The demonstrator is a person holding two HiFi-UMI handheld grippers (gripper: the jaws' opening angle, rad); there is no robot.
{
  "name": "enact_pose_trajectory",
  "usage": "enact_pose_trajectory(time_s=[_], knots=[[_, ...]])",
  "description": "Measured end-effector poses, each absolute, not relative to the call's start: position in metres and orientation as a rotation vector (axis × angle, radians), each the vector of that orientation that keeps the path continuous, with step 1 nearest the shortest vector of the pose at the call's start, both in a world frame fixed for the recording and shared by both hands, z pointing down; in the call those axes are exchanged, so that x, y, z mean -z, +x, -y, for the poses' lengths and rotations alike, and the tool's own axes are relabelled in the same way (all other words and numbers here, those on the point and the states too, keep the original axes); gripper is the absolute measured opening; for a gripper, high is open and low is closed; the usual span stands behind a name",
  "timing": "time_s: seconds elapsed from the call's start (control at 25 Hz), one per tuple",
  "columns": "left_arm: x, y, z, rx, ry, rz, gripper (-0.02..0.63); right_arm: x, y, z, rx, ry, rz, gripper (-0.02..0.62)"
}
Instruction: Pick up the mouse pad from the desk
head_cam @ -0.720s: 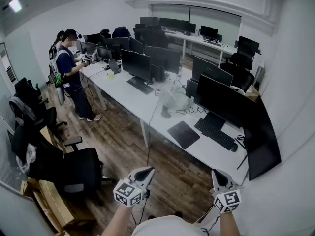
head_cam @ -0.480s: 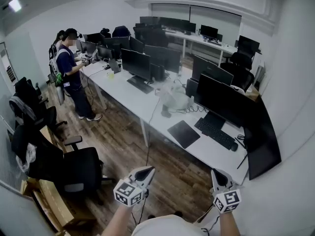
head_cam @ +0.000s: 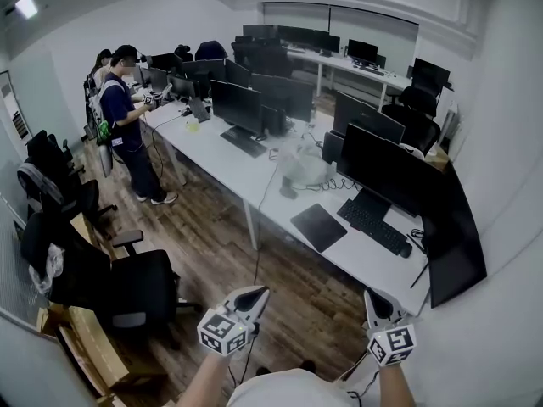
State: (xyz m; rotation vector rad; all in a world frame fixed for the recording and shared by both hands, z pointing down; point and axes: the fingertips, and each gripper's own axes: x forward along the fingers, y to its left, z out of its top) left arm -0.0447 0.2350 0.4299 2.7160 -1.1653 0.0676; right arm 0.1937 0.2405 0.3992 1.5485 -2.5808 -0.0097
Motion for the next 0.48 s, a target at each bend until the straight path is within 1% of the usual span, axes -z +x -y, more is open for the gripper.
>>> enact_pose_trajectory(time_s=[0.24,0.48], knots=[[-0.437,-0.050,-0.242,-0.068,2.706,1.157,0.015,-0.401,0.191,-0.244,-0.003,1.578,2.584,0.015],[-0.437,-0.061,-0.245,-0.061,2.708,1.146,0.015,-0.399,0.182,-0.249,-0.041,1.590,2.596,0.053]])
